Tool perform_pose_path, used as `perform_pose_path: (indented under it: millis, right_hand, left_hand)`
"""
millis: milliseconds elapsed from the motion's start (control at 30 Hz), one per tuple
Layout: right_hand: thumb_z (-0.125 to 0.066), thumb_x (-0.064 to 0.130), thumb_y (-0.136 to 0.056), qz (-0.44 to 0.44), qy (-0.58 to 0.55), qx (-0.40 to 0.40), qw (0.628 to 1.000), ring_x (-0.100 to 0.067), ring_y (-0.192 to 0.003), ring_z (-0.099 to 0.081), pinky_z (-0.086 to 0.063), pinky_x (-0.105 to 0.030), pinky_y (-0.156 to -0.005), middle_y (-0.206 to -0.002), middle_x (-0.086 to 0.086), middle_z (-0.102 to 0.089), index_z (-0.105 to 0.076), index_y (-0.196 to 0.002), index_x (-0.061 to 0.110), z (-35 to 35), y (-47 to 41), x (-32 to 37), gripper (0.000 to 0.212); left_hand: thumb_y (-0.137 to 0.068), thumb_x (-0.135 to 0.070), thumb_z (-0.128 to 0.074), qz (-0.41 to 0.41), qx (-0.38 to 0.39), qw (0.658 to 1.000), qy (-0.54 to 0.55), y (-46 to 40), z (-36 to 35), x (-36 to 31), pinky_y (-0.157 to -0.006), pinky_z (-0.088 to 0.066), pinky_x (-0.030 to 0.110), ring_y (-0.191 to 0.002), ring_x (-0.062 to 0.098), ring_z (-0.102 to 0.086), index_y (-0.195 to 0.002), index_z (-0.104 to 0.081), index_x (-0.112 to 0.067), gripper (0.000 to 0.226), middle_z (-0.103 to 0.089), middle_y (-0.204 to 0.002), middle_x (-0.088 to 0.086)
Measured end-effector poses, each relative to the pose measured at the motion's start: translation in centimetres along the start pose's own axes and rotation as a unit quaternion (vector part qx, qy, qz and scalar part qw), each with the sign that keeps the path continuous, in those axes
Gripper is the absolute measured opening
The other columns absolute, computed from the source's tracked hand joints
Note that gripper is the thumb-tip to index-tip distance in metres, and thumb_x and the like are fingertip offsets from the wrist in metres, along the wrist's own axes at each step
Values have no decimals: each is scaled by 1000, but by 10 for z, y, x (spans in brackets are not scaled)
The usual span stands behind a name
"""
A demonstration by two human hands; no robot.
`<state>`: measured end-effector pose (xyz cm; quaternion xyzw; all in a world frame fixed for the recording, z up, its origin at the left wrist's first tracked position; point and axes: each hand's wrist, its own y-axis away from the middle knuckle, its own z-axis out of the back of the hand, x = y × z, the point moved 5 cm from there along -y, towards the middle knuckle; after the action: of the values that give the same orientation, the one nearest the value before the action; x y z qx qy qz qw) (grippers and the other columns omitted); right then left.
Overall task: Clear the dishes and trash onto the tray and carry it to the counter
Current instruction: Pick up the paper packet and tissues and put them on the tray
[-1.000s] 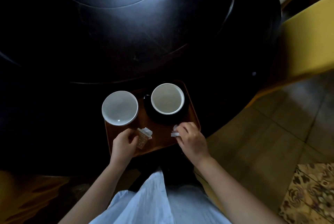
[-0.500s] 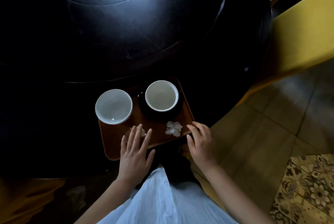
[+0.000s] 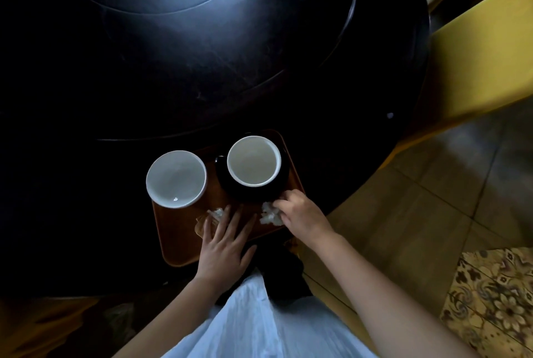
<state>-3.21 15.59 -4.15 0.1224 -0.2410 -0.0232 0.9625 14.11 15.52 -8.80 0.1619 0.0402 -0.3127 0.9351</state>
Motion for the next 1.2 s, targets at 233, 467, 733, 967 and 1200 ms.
perform_pose_path:
  millis: [233, 467, 733, 967, 1200]
  right_hand:
    - [-56, 0, -81, -66, -59, -49, 995, -29, -98, -55, -48, -37, -84, -97, -16, -62, -64, -96, 1, -2, 4, -9, 17]
    - [-62, -4, -76, -132, -106, -145, 975, -29, -82, -58, -54, -41, -73, -83, -16, -63, -62, -88, 2, 11, 18, -19, 13]
    - [-60, 0, -84, -163, -231, -173, 944, -19, -92, -63, -51, -23, -83, -100, -13, -68, -66, -110, 6, 16, 27, -22, 28]
    - [-63, -1, -83, -163, -293, -207, 919, 3, -80, -58, -43, 3, -71, -95, -6, -68, -67, -108, 7, 22, 45, -28, 27]
    - [-61, 1, -85, -148, -366, -205, 896, 0, -95, -61, -50, -12, -85, -103, 3, -66, -65, -112, 13, 49, 48, -70, 30]
  left_hand:
    - [-81, -50, -39, -8, -4, 1000, 2, -1, 4, -3, -102, -27, 61, -133, 30, -39, -131, -51, -26, 57, -55, -136, 9]
    - [-81, -50, -37, -10, 7, 1000, -2, 0, 4, -3, -102, -25, 61, -133, 32, -40, -132, -50, -26, 58, -54, -137, 9]
    - [-84, -49, -35, -34, 23, 999, -16, 2, 5, -2, -105, -21, 61, -140, 28, -24, -137, -43, -24, 59, -45, -145, 8]
    - [-95, -41, -28, -74, -60, 994, 47, 8, 20, -10, -113, -20, 50, -139, 24, -29, -131, -49, -13, 51, -49, -141, 11]
    - [-93, -21, -42, -134, -175, 957, 189, -11, 48, -71, -111, -30, 37, -138, 21, -32, -132, -48, -7, 41, -45, -142, 9]
